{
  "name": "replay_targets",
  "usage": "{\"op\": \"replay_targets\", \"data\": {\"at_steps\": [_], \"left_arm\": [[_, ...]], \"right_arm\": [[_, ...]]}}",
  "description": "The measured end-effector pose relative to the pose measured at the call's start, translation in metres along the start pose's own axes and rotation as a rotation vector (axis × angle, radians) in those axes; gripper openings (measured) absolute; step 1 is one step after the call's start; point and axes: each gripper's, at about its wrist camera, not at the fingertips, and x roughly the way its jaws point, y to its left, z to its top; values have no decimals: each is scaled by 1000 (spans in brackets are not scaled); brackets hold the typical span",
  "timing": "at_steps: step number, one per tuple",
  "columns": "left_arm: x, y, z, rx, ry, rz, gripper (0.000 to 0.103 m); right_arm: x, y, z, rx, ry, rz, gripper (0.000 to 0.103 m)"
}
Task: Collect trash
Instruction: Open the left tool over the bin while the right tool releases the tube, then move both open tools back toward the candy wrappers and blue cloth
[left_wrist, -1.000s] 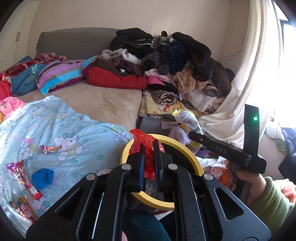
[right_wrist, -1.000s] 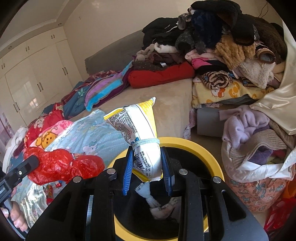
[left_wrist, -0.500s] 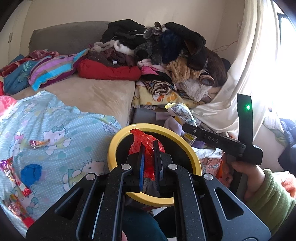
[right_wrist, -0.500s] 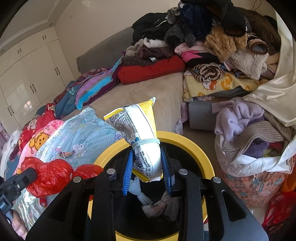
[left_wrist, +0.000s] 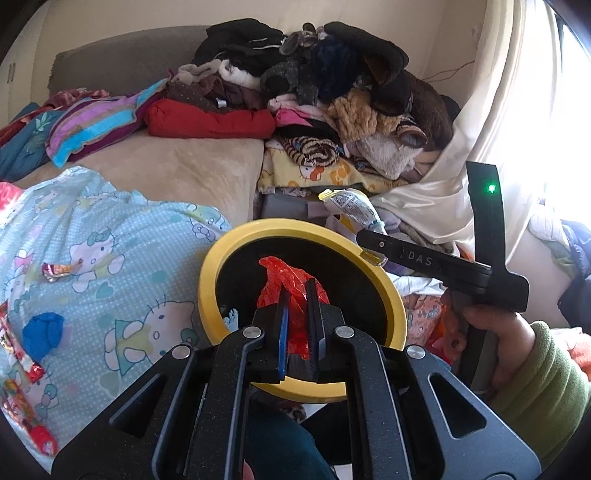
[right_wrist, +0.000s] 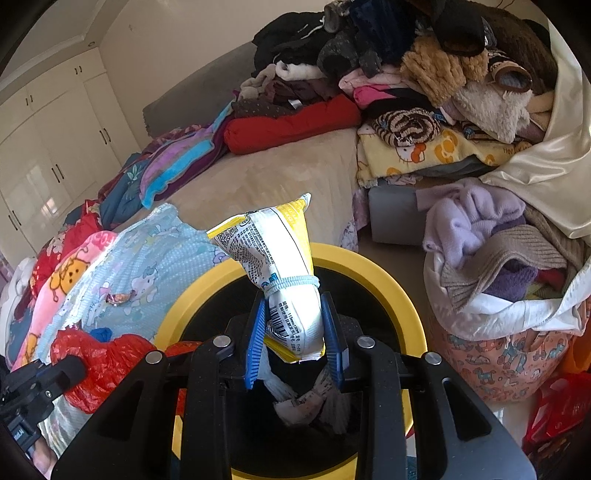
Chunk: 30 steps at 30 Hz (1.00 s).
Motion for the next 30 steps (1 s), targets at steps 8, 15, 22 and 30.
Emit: {"op": "replay_targets", "data": {"at_steps": [8, 15, 22, 30], "left_arm": [[18, -4, -7, -3, 45, -7, 4], [22, 4, -8, -60, 36, 1, 55], [5, 16, -4, -103, -9, 57, 92], [-15, 25, -1, -102, -45, 129, 92]], "right_arm": [[12, -8, -6, 16, 34, -8, 28], [17, -14, -7, 52, 60, 10, 51], [13, -12, -5, 59, 39, -4, 67], [2, 12, -2, 3, 8, -7, 79]]}}
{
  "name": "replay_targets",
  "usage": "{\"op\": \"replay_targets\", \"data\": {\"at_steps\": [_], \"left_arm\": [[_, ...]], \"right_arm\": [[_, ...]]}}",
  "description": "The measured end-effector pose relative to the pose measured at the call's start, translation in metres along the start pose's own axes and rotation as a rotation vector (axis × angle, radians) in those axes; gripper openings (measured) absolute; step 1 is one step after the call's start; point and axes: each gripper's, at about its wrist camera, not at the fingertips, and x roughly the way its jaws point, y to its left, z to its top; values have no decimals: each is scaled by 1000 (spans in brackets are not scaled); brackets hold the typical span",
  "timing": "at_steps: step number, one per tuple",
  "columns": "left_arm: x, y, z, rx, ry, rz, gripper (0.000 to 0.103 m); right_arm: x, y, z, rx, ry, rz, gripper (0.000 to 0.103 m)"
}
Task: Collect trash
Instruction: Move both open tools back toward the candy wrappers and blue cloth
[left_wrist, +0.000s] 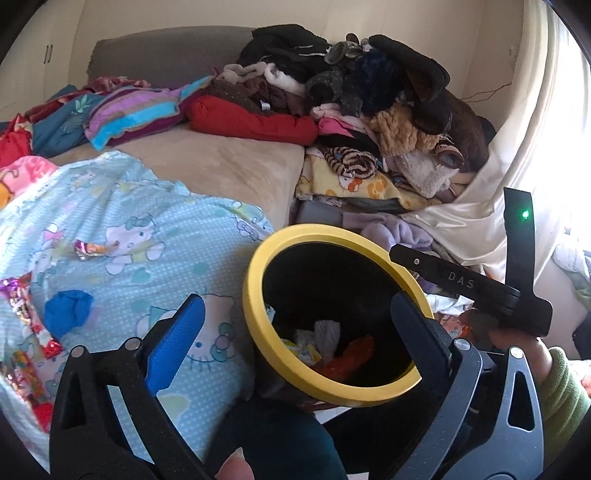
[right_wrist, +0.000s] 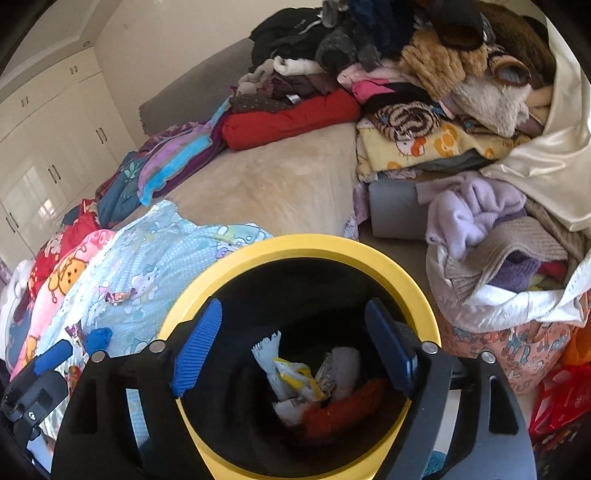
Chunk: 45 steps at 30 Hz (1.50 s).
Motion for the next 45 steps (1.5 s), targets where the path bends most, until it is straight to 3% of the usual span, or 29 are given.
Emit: {"op": "replay_targets", "data": {"at_steps": [24, 45], "left_arm": [[-38, 21, 10, -24, -99, 56, 92], [-77, 79, 13, -103, -195, 176, 92]], "right_arm": [[-29, 61, 2, -114, -73, 55, 88], [-40, 119, -13, -201, -113, 154, 90]]}}
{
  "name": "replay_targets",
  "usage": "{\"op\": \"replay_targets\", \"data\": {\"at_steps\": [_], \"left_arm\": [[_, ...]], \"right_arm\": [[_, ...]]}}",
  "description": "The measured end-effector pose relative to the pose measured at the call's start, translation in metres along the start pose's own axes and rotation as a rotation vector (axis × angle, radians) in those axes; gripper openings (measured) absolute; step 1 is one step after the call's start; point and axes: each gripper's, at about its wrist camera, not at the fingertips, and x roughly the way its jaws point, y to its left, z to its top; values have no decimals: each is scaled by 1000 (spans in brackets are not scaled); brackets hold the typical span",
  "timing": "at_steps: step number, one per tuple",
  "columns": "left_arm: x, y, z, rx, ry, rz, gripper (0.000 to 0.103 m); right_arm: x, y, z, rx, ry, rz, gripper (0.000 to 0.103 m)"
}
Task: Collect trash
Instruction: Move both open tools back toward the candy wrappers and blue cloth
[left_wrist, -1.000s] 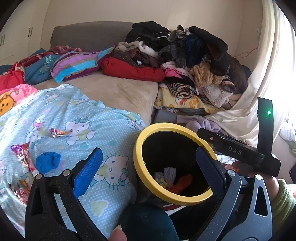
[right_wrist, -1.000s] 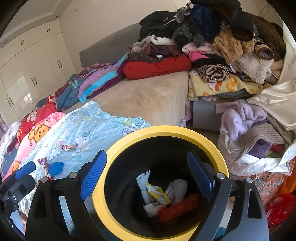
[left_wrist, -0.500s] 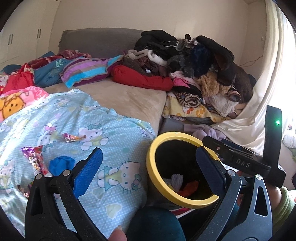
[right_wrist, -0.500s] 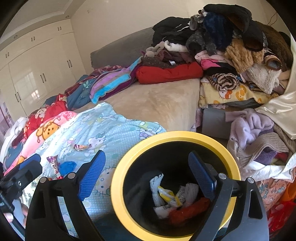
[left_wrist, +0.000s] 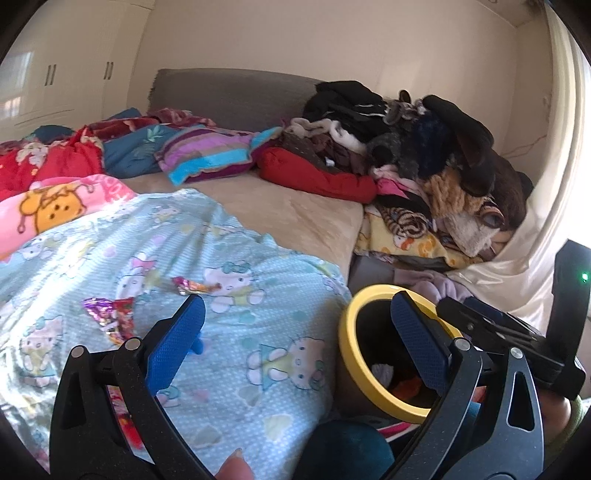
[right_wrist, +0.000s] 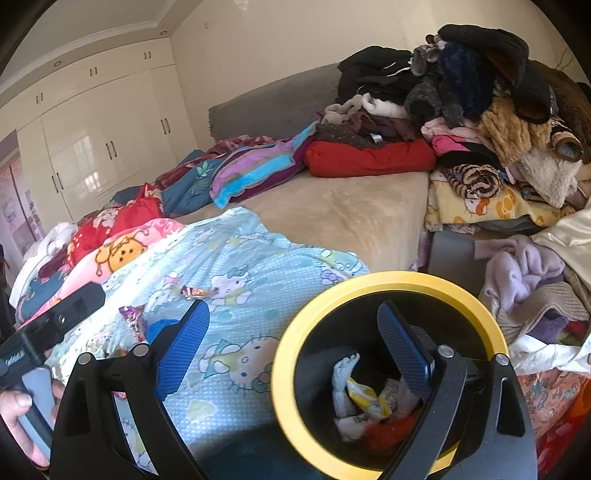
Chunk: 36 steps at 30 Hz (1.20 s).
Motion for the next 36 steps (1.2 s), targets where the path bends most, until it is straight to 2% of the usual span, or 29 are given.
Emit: {"op": "replay_targets", "data": {"at_steps": [13, 25, 36], "left_arm": [[-16, 44, 6, -53, -38, 85, 92], [-38, 115, 8, -163, -71, 194, 92], [-55, 154, 1, -232, -81, 255, 92]], "right_arm": [[7, 50, -1, -80, -6, 69, 92], [32, 90, -2, -129, 34, 119, 92], [56, 130, -12, -208, 74, 162, 92]]}}
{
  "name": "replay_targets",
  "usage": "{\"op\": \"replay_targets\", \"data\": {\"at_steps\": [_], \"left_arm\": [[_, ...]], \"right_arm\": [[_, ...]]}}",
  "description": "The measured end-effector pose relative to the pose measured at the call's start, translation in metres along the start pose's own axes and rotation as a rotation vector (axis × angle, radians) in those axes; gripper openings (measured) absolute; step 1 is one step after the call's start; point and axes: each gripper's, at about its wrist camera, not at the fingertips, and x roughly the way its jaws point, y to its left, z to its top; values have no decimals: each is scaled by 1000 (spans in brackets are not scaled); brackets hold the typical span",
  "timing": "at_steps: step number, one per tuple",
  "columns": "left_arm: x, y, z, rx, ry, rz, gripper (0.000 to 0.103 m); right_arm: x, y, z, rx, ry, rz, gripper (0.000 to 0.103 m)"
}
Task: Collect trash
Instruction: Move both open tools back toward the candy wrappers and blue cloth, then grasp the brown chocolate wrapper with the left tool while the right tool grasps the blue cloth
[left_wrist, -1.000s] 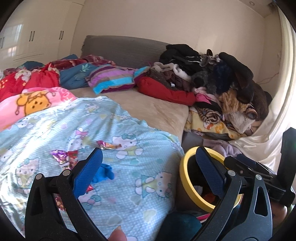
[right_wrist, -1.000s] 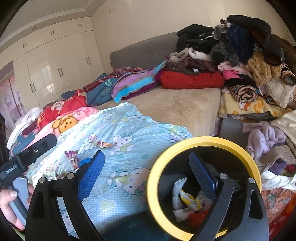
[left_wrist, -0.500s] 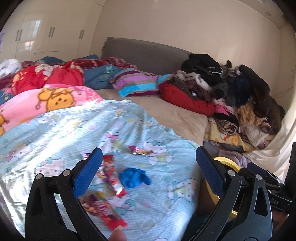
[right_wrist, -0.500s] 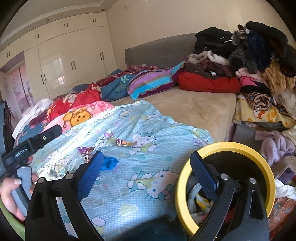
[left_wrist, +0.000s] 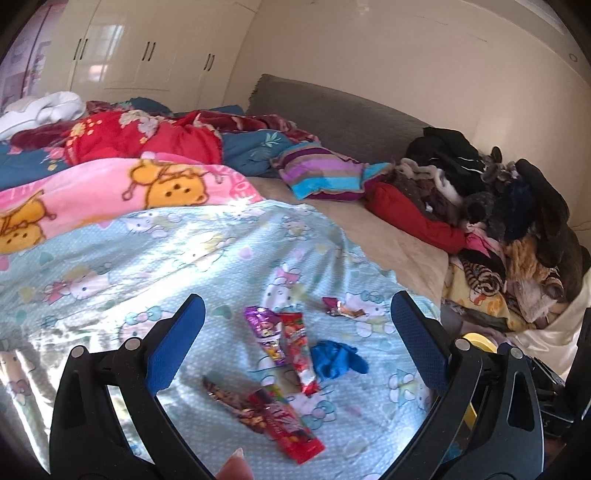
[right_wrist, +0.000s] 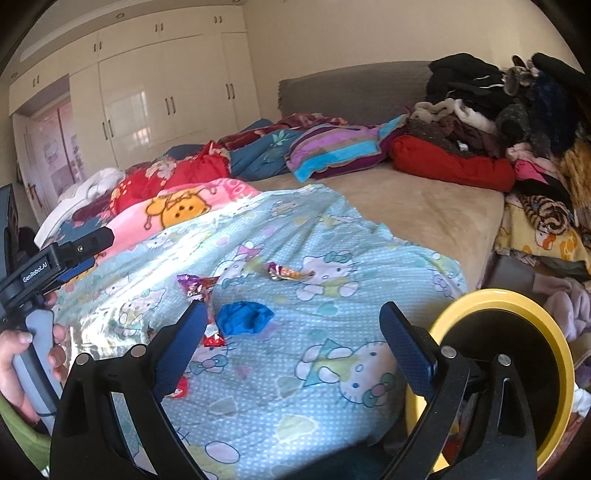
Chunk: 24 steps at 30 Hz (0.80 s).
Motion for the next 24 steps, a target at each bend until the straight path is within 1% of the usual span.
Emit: {"op": "replay_targets", "data": {"at_steps": [6, 8, 14, 16, 18, 19, 21, 22, 24], "left_arm": [[3, 18, -10, -12, 38, 30, 92], [7, 27, -15, -22, 66, 53, 92], [22, 57, -33, -93, 156, 81, 92], [28, 64, -40, -114, 186, 93, 89], [32, 69, -46, -133, 204, 92, 80], [34, 71, -49, -142, 215, 87, 79], [38, 72, -52, -164, 233, 65, 70], [42, 74, -55, -194, 253, 34, 67], [47, 75, -59, -217, 274, 16, 61]], "right_arm": [[20, 9, 1, -17, 29, 18, 92], [27, 9, 1, -13, 40, 23, 92], [50, 6, 0, 20, 78, 39, 92], [58, 6, -1, 31, 93, 44, 92], [66, 7, -2, 31, 107, 46, 91], [70, 8, -3, 27, 113, 47, 91], [78, 12, -5, 18, 125, 50, 91], [83, 13, -5, 17, 134, 51, 91], [93, 15, -8, 21, 156, 58, 89]]}}
